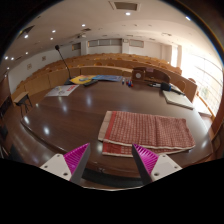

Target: Fold towel

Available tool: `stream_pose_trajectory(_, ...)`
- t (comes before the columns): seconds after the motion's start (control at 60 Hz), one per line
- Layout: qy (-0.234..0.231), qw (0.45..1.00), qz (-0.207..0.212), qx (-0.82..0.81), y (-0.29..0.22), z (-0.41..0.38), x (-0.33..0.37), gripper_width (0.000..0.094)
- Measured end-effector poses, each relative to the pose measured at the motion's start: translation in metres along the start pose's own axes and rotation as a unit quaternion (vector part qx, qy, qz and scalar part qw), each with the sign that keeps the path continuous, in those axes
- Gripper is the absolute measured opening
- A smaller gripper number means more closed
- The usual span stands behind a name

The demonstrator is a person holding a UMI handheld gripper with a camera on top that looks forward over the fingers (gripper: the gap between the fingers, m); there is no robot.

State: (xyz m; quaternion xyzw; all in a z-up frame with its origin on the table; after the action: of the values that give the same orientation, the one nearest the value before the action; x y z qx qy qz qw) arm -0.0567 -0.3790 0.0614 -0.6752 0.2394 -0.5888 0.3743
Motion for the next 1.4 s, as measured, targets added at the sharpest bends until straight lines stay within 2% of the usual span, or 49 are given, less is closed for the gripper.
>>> stream_pose_trajectory(0.117, 0.006, 1.000, -0.002, -0.002, -0.023, -0.016, -0.061, 0.0856)
stream_pose_trajectory(0.25, 0.050, 0.999, -0.019, -0.001, -0.029, 0.000, -0.117, 0.0850)
stream_pose_trajectory(0.333, 0.062, 0.998, -0.029, -0.007, -0.027, 0.004, -0.135, 0.0794)
stream_pose_trajectory(0.45, 0.067, 0.997, -0.022, 0.016, -0.035, 0.008, -0.145, 0.0507)
stream_pose_trajectory(0.517, 0.068, 0.997, -0.023, 0.035, -0.034, 0.011, -0.146, 0.0264)
stream_pose_trajectory(0.55, 0.083, 0.995, -0.026, 0.047, -0.034, 0.014, -0.146, 0.0100)
stream_pose_trajectory(0.567, 0.094, 0.994, -0.027, 0.054, -0.034, 0.019, -0.146, 0.0060)
stream_pose_trajectory(0.683, 0.103, 0.990, -0.031, 0.088, -0.036, 0.022, -0.148, 0.0037)
stream_pose_trajectory(0.75, 0.091, 0.993, -0.031, 0.072, -0.036, 0.016, -0.147, 0.0027)
stream_pose_trajectory(0.883, -0.002, 1.000, -0.022, -0.006, -0.058, -0.024, -0.132, 0.0025)
stream_pose_trajectory(0.983, -0.071, 0.996, 0.020, -0.056, -0.106, -0.040, -0.106, 0.0026)
stream_pose_trajectory(1.1, -0.111, 0.986, 0.067, -0.107, -0.157, -0.020, -0.075, 0.0028)
stream_pose_trajectory(1.183, -0.107, 0.983, 0.080, -0.127, -0.168, 0.018, -0.068, 0.0032)
stream_pose_trajectory(1.233, -0.089, 0.984, 0.077, -0.133, -0.165, 0.040, -0.074, 0.0035)
stream_pose_trajectory(1.4, -0.029, 0.988, 0.022, -0.152, -0.104, 0.131, -0.106, 0.0047)
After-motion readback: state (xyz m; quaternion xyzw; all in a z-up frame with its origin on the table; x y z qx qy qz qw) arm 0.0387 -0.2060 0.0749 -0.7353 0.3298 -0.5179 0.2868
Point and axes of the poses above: the point between the fingertips, and its own axes, seen from behind it with the camera up: z to the right, y down, x backward, against the way the camera looks, the point moved 1 cm from there along x, backward, against the way the camera looks, and after that the axes turned 2 degrees about -y, right-handed, at the moved point
